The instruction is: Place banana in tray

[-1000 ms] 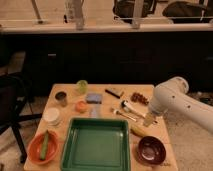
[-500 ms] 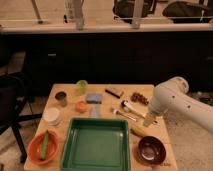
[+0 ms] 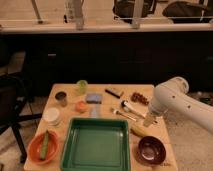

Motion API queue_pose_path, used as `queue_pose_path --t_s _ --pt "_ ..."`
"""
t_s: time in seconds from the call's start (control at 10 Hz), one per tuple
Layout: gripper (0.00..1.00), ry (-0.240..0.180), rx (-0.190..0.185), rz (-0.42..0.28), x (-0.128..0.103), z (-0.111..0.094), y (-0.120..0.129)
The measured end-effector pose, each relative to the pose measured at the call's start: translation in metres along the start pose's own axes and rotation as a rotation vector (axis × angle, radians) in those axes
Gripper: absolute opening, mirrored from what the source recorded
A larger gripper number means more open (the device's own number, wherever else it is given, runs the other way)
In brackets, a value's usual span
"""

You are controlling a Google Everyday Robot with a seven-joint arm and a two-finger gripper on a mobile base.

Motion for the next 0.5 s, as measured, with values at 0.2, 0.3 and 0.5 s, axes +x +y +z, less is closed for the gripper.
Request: queue_pose_path --t_s 0.2,0.3,0.5 --pt "0.80 0.002 -0.002 0.035 0.004 0.005 0.003" --pt "0.80 0.005 -0.004 0.057 0.007 0.011 0.006" --pt "0.80 0.006 -0.007 0.073 0.008 0.018 0.012"
